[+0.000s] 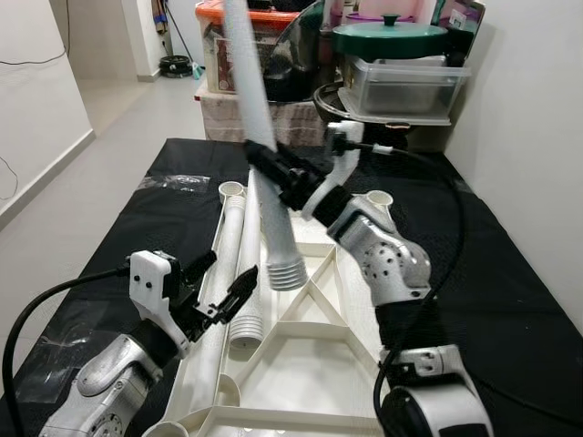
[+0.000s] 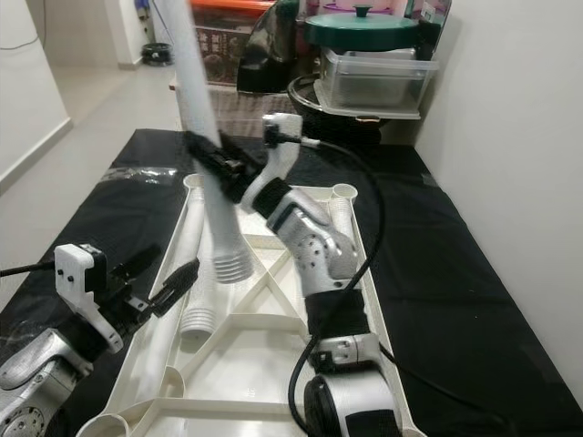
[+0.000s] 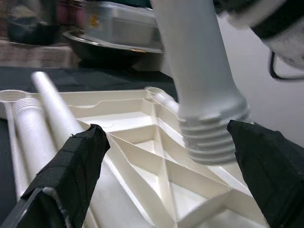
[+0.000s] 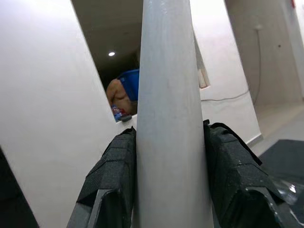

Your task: Building children table

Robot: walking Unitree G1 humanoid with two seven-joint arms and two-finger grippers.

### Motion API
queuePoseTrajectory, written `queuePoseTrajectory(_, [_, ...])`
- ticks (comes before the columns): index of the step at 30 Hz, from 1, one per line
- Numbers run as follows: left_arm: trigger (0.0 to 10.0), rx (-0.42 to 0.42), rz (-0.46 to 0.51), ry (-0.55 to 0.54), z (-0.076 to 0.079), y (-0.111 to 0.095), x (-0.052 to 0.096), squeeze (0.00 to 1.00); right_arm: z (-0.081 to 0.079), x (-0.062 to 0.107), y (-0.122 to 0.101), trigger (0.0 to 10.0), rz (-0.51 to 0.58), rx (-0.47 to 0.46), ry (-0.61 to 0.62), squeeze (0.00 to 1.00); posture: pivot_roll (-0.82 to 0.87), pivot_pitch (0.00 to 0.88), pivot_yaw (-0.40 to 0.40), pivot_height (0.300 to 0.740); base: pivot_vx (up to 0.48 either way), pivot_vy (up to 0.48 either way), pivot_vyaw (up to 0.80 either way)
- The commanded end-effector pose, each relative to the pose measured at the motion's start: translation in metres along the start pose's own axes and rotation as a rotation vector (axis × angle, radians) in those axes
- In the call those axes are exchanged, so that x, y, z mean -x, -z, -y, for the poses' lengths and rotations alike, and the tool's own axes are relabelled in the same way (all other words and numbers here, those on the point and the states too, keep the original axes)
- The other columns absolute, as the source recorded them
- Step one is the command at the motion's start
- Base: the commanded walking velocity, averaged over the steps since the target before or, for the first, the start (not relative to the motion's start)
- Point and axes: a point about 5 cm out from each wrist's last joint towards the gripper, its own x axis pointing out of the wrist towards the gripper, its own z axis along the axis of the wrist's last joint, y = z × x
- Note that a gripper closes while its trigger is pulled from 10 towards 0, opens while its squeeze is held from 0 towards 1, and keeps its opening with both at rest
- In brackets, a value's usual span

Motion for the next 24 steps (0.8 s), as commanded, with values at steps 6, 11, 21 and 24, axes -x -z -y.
queuePoseTrajectory(6, [10.0, 0.097, -0.066, 0.122, -0.004, 0.008, -0.005, 0.00, -0.027, 0.001, 0.001, 0.0, 0.008, -0.019, -0.128, 0.00, 0.03, 0.000, -0.051, 0.740, 0.000, 0.000, 0.00])
queuePoseTrajectory(11, [10.0, 0.177, -0.068, 0.247, 0.003, 0.005, -0.008, 0.00, -0.035, 0.003, 0.009, 0.0, -0.005, -0.022, -0.146, 0.00, 0.02, 0.000, -0.044, 0.740, 0.000, 0.000, 0.00])
queuePoseTrajectory(21, [10.0, 0.170, -0.085, 0.273, 0.005, 0.006, -0.003, 0.00, -0.027, 0.003, 0.007, 0.0, -0.003, 0.004, -0.088, 0.00, 0.02, 0.000, -0.045, 0.740, 0.000, 0.000, 0.00])
queuePoseTrajectory(24, [10.0, 0.167, -0.098, 0.254, 0.001, 0.009, -0.004, 0.00, -0.034, 0.001, 0.007, 0.0, -0.004, -0.002, -0.124, 0.00, 0.02, 0.000, -0.050, 0.740, 0.000, 0.000, 0.00])
